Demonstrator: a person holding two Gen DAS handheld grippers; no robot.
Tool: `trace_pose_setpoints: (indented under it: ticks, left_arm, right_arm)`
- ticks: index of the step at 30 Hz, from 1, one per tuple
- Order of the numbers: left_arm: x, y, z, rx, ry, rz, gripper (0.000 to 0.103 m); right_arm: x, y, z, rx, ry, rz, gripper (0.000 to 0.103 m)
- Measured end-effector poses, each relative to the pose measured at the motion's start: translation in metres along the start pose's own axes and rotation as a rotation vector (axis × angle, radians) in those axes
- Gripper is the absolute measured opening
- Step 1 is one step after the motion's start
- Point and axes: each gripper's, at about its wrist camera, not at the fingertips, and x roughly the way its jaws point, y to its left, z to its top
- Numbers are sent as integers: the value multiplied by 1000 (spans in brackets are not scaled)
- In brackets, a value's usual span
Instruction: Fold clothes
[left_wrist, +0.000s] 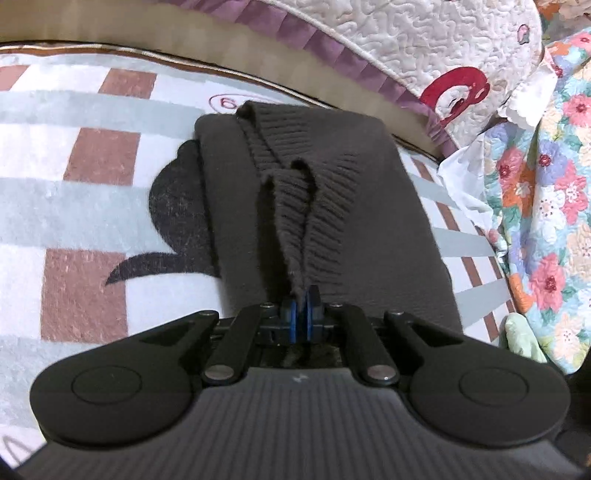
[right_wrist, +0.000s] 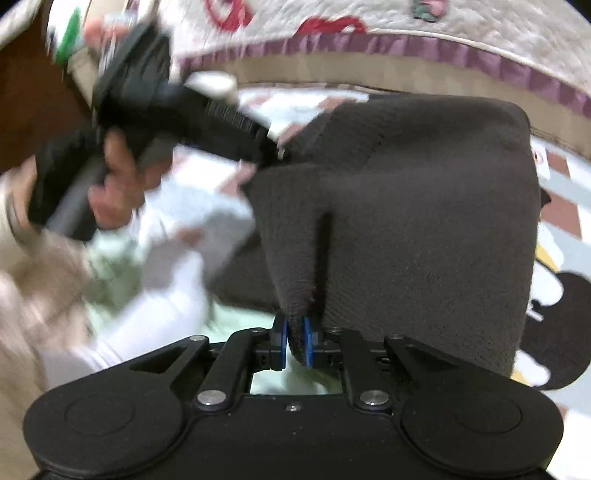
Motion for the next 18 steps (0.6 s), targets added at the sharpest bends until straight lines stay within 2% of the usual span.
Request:
trace_pose_setpoints:
  ticks: [1, 3, 4, 6, 9, 12, 16, 18]
  left_arm:
    - [3, 0, -2, -9, 9, 1, 4]
    - [2, 0, -1, -6, 11, -1, 4]
    - [1, -1, 0, 1, 6, -3, 4]
    - [-6, -3, 0, 19, -12, -5, 4]
    - [-13, -8, -1, 51, -21, -3, 4]
    - [-10, -3, 0, 33, 11, 7, 4]
    - [-6, 11, -1, -37, 58, -17, 5]
    - [-8, 24, -2, -156, 36, -54, 5]
  right_arm:
    - [-5, -4, 6, 37, -41, 27, 26]
    - [-5, -7, 12, 74, -102, 39, 37]
    - [0, -8, 13, 77, -112, 29, 38]
    - [23, -9, 10, 73, -59, -8, 40]
    - [46, -2, 3, 81, -14, 54, 40]
    - [57, 6, -2, 67, 27, 86, 40]
    - [58, -3, 0, 108, 69, 113, 40]
    - [55, 1, 7, 69, 102, 96, 40]
